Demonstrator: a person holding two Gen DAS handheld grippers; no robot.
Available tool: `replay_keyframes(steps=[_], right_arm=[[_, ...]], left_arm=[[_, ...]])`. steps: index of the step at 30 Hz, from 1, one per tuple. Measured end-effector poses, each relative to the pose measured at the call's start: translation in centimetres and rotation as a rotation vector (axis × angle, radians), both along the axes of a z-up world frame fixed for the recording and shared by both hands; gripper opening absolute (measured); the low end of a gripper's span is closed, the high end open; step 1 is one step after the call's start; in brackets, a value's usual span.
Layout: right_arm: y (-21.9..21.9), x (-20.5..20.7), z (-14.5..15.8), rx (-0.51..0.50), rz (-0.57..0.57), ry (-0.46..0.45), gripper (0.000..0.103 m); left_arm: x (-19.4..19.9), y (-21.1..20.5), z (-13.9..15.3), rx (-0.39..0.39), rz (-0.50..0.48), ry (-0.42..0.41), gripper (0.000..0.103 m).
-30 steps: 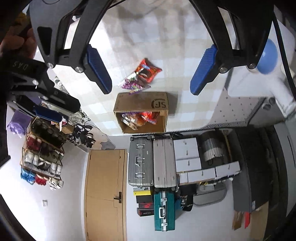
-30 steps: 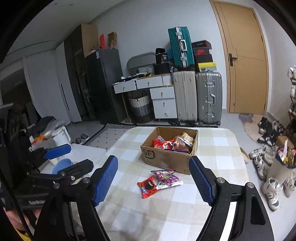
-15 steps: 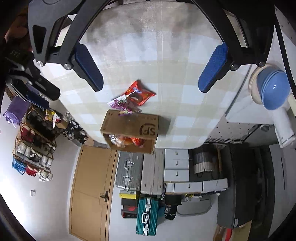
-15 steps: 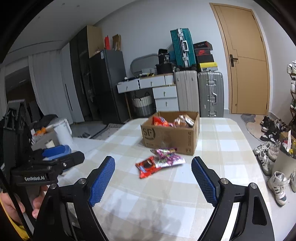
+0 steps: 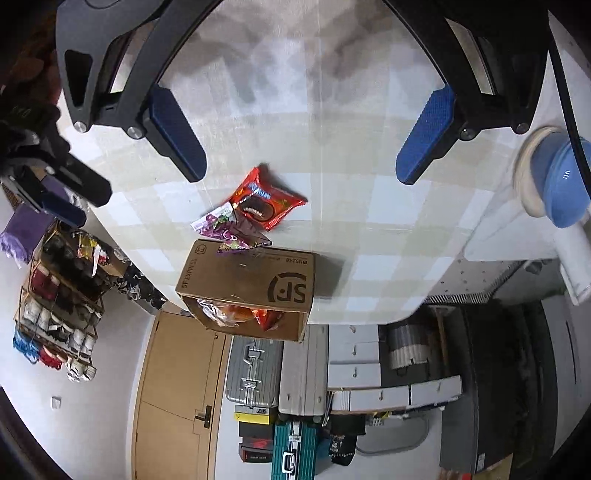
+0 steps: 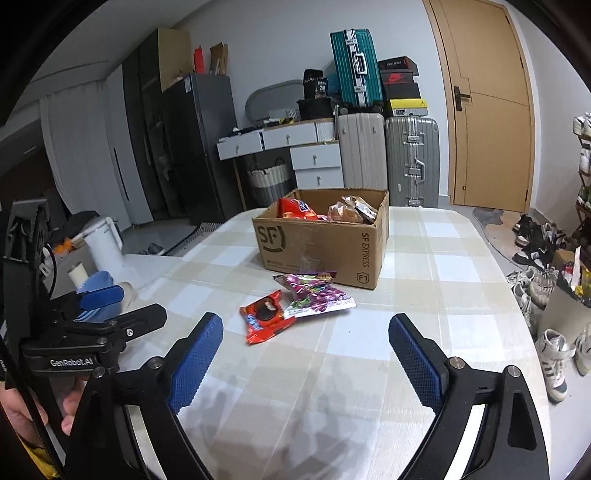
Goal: Organize snacks
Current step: 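Grasp the purple grape candy bag with the right gripper while the left gripper grasps the red Oreo pack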
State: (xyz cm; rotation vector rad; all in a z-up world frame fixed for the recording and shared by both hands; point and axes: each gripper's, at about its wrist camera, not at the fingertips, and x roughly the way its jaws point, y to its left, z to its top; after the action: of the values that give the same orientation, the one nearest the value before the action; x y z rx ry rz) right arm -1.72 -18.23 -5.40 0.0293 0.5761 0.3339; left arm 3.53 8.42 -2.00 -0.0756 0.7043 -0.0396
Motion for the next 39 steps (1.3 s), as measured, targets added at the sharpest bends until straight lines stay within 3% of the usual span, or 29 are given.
replay_keyframes(steps=[9, 12, 15, 19, 24, 32, 35, 39], right_arm=[[0.5, 8.6, -3.3, -0.013, -0.074, 0.179, 0.095], [1.0, 12.1, -5.3, 0.01, -0.05, 0.288, 0.095], [1.7, 15.0, -6.6, 0.036, -0.043, 0.341, 0.095], [3.5, 17.4, -7.3, -0.008, -0.037, 0.35, 0.095], [5.5, 19.2, -8.4, -0.093, -0.045, 0.359, 0.095], [6.7, 20.7, -10.7, -0.169, -0.061, 0.379, 0.095], [6.9, 20.8, -10.7, -0.17, -0.058, 0.37, 0.083], [7.3, 20.6, -10.6, -0.173, -0.044, 0.357, 0.08]], left_arm=[[8.1, 0.6, -3.0, 0.008, 0.047, 0.083, 0.103], [10.3, 1.2, -4.5, -0.016, 0.05, 0.142, 0.103], [11.6, 1.8, -5.4, -0.048, 0.04, 0.174, 0.103], [12.6, 2.4, -5.7, -0.058, 0.052, 0.173, 0.103], [13.0, 3.3, -6.0, -0.127, 0.059, 0.204, 0.103], [12.7, 3.3, -6.4, -0.138, 0.073, 0.222, 0.103], [12.5, 3.0, -6.2, -0.127, 0.072, 0.209, 0.103], [12.4, 2.7, -6.3, -0.106, 0.065, 0.213, 0.103]])
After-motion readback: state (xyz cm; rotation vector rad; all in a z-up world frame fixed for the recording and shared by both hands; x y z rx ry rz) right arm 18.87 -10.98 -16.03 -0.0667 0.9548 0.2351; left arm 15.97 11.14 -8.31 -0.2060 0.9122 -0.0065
